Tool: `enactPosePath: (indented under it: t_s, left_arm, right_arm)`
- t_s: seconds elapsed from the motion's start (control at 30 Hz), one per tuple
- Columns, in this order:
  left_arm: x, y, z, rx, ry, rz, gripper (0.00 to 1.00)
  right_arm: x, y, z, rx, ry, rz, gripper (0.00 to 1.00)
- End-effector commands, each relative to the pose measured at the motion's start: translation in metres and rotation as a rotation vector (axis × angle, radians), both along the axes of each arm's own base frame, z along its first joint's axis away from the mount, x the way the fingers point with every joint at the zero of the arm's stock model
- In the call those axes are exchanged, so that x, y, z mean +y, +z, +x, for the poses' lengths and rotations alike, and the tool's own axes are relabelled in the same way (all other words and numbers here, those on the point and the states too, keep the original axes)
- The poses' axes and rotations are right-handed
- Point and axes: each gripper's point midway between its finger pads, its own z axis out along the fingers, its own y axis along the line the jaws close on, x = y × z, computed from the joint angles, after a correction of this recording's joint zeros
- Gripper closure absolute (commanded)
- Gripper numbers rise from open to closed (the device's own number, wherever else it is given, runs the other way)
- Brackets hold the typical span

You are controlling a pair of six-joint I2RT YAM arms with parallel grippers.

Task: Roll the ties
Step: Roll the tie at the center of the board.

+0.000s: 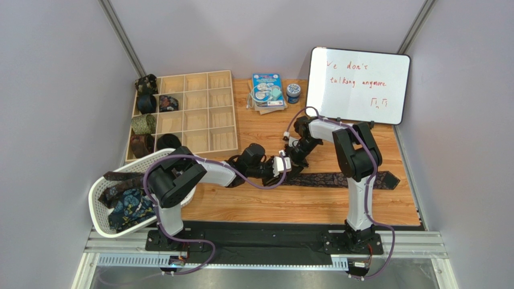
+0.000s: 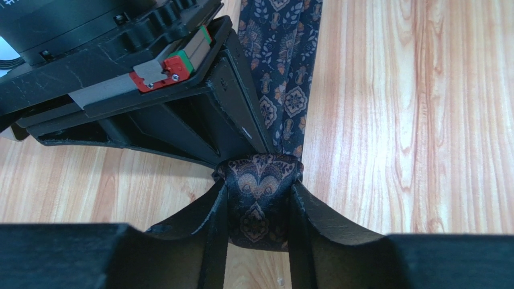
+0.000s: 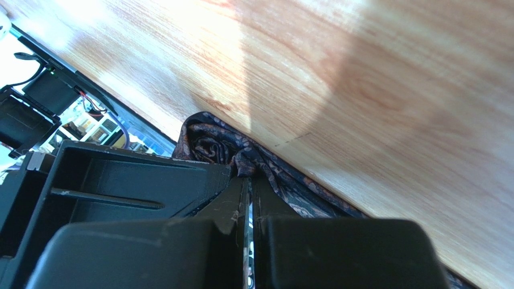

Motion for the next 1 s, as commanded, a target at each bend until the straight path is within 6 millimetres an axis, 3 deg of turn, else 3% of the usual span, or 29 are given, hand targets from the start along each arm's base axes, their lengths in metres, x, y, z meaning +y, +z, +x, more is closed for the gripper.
enactPosePath:
  t_s: [0.0,0.2,0.5,0.8,0.97]
  left_arm:
    - [0.024,-0.054,-0.020,0.017,-0.012,0.204,0.64]
    - [0.042,-0.079,-0.028,0.058,-0.001,0.323,0.71]
    - [0.051,-0.096,-0.037,0.091,-0.045,0.425,0.76]
    - [0.052,-0.105,-0.039,0.110,-0.053,0.462,0.78]
    - [0.052,-0.107,-0.040,0.121,-0.061,0.468,0.78]
  right_arm:
    - [0.001,-0.017,0.012,-0.107,0.054,-0.001,1.00]
    - [0.003,-0.008,0.008,-0.106,0.061,0.024,1.00]
    - [0.000,0.030,0.019,-0.162,0.063,0.052,0.86]
    - [-0.024,0.049,0.025,-0.173,0.033,0.030,0.79]
    - [-0.033,0.059,0.028,-0.182,0.002,0.056,0.64]
